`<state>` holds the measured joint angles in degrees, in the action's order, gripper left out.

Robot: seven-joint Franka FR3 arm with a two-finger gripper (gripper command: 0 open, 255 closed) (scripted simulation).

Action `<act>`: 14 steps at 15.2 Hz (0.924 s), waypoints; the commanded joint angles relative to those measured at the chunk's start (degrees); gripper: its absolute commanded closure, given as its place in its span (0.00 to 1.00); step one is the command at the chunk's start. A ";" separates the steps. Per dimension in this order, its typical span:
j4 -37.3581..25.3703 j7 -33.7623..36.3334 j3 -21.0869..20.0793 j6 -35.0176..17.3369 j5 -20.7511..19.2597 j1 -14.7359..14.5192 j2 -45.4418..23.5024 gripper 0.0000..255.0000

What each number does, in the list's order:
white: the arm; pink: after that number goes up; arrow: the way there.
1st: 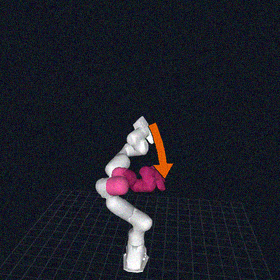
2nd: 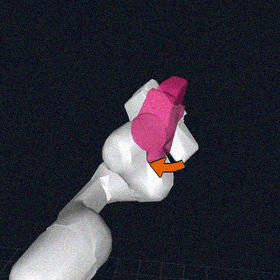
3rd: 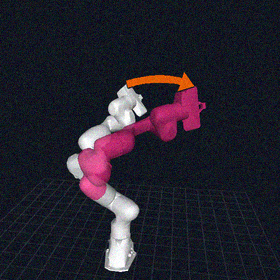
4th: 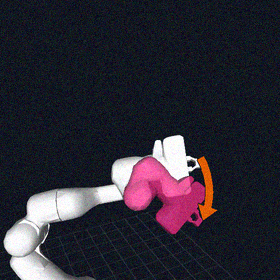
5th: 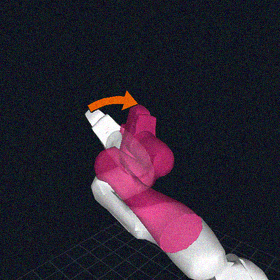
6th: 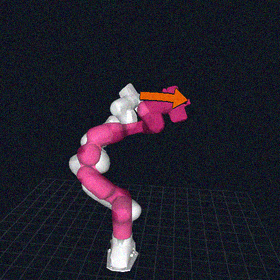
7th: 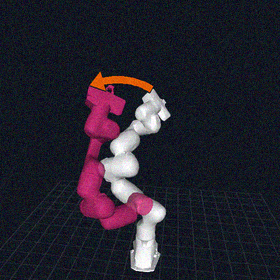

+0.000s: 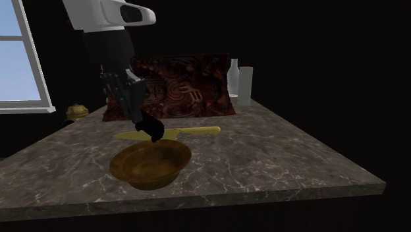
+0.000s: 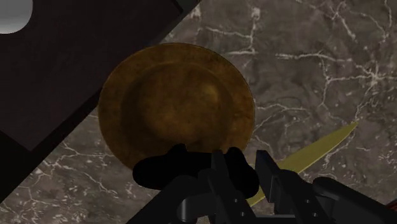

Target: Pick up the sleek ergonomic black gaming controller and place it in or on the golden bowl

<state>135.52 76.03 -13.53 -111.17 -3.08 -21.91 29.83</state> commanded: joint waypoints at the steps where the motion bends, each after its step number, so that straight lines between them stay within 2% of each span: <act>1: 2.60 0.97 -0.70 1.48 1.15 -1.20 4.01 1.00; 3: 4.32 1.67 -1.21 2.54 1.98 -2.10 6.72 1.00; 14: 11.83 2.96 -2.21 -6.24 2.11 -2.26 5.36 1.00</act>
<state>146.72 78.90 -15.67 -116.55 -0.95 -24.18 35.38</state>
